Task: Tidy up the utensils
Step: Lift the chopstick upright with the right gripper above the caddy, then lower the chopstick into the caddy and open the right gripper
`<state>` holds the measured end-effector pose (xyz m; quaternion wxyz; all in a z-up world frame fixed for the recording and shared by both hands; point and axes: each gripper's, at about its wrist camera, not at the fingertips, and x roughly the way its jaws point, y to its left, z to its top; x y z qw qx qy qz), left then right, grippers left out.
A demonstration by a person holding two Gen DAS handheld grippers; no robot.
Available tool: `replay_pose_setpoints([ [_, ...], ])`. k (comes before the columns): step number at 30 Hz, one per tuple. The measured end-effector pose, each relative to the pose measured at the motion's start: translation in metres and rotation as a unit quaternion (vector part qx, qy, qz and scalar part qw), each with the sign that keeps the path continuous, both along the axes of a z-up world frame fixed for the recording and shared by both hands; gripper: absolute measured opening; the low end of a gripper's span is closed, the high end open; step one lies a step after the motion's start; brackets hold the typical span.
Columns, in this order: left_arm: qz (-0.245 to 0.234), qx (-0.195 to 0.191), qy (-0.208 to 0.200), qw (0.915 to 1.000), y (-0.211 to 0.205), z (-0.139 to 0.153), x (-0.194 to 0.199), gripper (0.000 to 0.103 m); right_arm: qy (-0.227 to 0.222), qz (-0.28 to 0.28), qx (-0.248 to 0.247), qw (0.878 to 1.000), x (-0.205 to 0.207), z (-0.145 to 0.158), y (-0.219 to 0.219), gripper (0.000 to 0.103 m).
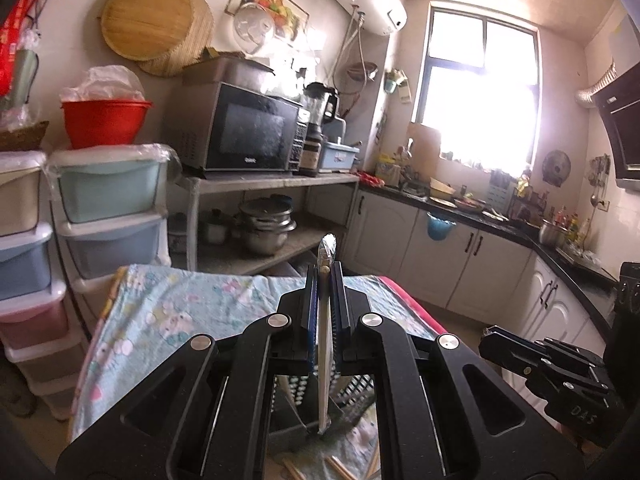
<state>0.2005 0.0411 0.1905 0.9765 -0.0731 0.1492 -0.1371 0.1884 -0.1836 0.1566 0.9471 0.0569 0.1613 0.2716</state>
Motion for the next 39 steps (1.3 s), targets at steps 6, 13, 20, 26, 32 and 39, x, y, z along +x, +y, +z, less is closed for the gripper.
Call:
replay_pose_setpoints([
  [6,0.023,0.007,-0.005,0.9997,0.011,0.004,0.006,0.003,-0.024,0.005,0.000,1.000,0.007,0.018,0.008,0.010],
  [13,0.039,0.015,-0.003,0.9991,0.016,-0.002,0.015,0.003,-0.057,0.006,0.000,0.998,0.018,0.044,0.019,0.010],
  [20,0.049,0.017,-0.001,0.9987,0.021,-0.010,0.022,0.003,-0.075,0.003,-0.004,0.997,0.037,0.062,0.028,0.010],
  [26,0.051,0.017,0.004,0.9986,0.024,-0.019,0.028,0.003,-0.082,-0.005,-0.003,0.997,0.054,0.066,0.033,0.010],
  [32,0.050,0.011,0.011,0.9986,0.025,-0.032,0.032,0.003,-0.084,-0.012,-0.017,0.996,0.070,0.054,0.042,0.010],
  [39,0.052,0.003,0.018,0.9985,0.025,-0.047,0.037,0.003,-0.067,-0.020,-0.018,0.997,0.089,0.033,0.048,0.010],
])
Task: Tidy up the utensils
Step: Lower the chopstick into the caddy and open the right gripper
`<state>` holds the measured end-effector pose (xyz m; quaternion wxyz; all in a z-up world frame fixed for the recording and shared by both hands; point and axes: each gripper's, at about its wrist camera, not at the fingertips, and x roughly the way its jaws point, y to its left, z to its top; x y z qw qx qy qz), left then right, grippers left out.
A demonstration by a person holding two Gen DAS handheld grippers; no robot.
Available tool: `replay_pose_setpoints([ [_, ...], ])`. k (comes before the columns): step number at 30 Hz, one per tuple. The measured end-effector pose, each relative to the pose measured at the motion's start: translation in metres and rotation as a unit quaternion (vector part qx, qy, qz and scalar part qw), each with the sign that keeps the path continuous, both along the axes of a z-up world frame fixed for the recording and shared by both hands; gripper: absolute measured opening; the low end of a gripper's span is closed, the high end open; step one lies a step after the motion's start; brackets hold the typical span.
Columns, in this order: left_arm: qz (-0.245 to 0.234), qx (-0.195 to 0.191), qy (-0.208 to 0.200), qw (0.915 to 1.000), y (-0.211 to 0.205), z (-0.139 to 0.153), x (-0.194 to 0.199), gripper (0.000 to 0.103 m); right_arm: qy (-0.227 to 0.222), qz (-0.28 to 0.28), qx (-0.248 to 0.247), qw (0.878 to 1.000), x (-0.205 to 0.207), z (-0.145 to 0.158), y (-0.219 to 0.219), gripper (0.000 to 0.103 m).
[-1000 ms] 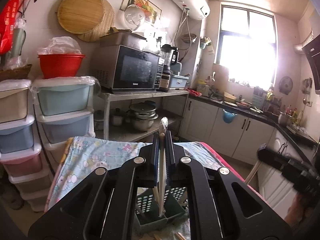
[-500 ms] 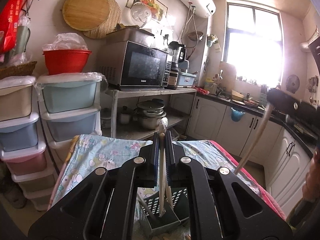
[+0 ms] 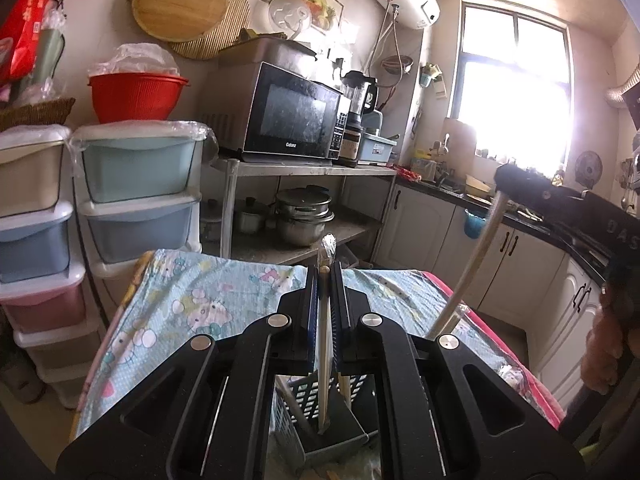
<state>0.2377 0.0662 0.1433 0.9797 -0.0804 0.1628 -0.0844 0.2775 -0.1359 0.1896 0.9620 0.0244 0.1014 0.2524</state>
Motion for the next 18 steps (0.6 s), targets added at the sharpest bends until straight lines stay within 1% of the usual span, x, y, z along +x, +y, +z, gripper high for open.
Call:
replay_pose_setpoints([
  [11,-0.003,0.007,0.001,1.0000,-0.009,-0.023,0.000,0.003,0.028,-0.009,-0.019,0.999,0.023,-0.037,0.014,0.010],
  [18,-0.003,0.007,0.012,0.9999,-0.010,-0.037,0.001,0.003,0.048,-0.009,-0.018,0.999,0.032,-0.055,0.016,0.010],
])
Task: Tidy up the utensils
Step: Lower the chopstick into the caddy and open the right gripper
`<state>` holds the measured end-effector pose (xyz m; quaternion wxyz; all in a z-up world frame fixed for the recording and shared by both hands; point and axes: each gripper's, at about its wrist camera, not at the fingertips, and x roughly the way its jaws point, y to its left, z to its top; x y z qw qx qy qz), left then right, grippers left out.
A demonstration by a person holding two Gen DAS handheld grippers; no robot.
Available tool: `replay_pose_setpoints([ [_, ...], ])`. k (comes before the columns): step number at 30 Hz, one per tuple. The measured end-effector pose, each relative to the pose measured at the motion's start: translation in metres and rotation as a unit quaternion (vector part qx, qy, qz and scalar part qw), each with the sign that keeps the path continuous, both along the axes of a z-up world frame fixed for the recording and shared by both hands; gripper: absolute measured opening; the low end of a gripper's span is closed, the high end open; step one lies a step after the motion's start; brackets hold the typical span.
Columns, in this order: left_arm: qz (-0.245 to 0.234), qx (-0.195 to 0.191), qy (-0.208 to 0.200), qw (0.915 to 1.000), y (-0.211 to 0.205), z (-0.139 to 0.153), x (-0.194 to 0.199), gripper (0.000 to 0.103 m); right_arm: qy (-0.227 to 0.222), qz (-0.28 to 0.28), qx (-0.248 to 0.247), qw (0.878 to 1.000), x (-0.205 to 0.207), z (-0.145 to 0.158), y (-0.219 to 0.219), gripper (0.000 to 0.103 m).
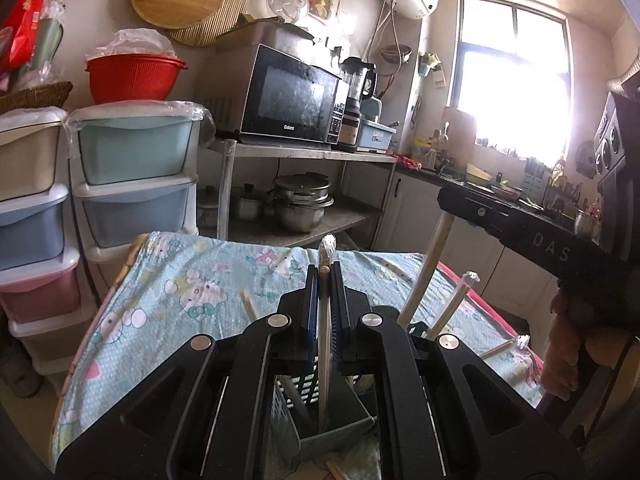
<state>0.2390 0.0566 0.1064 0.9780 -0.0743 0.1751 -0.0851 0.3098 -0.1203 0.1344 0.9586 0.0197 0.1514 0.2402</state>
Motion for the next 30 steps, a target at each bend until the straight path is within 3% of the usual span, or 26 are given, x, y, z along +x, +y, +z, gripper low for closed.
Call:
replay_pose_setpoints([
  [30,0.019,-0.015,0.034,0.9992,0.011,-0.034,-0.003,0.004,0.086,-0.016,0.013,0.996,0.004,-0.056,-0.014,0.014],
])
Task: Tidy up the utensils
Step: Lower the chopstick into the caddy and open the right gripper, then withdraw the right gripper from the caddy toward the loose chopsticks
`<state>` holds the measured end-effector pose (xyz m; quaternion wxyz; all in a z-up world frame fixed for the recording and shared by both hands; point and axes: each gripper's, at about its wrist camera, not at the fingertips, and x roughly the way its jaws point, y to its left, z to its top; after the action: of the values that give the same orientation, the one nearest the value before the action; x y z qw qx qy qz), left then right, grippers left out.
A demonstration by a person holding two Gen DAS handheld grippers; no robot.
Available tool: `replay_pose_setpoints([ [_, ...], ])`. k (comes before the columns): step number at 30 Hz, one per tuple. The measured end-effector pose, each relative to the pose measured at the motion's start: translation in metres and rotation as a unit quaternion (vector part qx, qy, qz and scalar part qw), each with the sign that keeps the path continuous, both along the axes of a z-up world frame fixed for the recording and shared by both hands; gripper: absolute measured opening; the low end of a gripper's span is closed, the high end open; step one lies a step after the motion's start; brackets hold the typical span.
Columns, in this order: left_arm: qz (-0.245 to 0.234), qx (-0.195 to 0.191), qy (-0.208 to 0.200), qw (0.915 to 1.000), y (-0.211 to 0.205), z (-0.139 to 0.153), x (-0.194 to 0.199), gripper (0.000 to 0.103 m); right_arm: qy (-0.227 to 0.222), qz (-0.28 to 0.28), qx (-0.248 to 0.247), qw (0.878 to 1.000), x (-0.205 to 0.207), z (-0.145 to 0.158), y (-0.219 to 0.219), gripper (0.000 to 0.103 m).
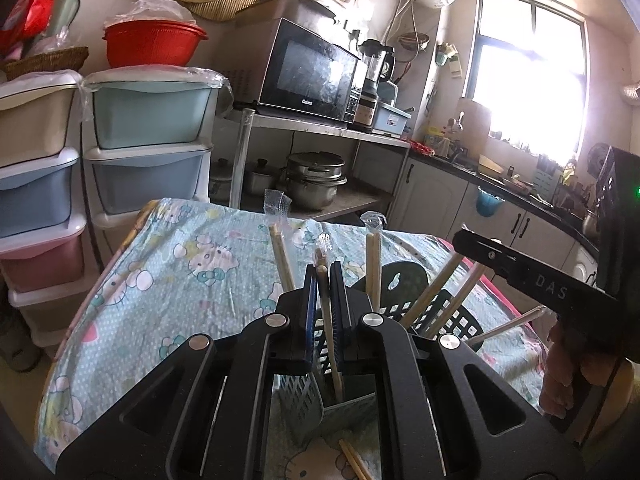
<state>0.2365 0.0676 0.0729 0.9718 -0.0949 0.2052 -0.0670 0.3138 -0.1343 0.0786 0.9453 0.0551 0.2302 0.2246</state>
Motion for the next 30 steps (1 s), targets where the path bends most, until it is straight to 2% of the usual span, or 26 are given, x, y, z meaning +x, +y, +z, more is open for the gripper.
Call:
replay_pose_setpoints([
  [13,0.007,-0.007,0.014,0.9999,0.004,-0.004,-0.004,0.005,0.008,-0.006,-0.015,1.000,-0.016,-0.009,-0.011,0.032],
  [15,0.006,-0.008,0.017,0.9998,0.004,-0.005,-0.005,0.008,0.005,-0.008,-0.019,1.000,-0.020,-0.010,-0.013,0.033],
  [17,0.006,-0.010,0.020,0.9997,0.004,-0.006,-0.006,0.017,0.004,-0.009,-0.022,1.000,-0.024,-0.010,-0.014,0.037],
  [30,-0.001,-0.022,0.028,0.9994,0.007,-0.006,-0.021,0.047,-0.004,-0.019,-0.030,0.999,-0.051,-0.008,-0.027,0.055],
])
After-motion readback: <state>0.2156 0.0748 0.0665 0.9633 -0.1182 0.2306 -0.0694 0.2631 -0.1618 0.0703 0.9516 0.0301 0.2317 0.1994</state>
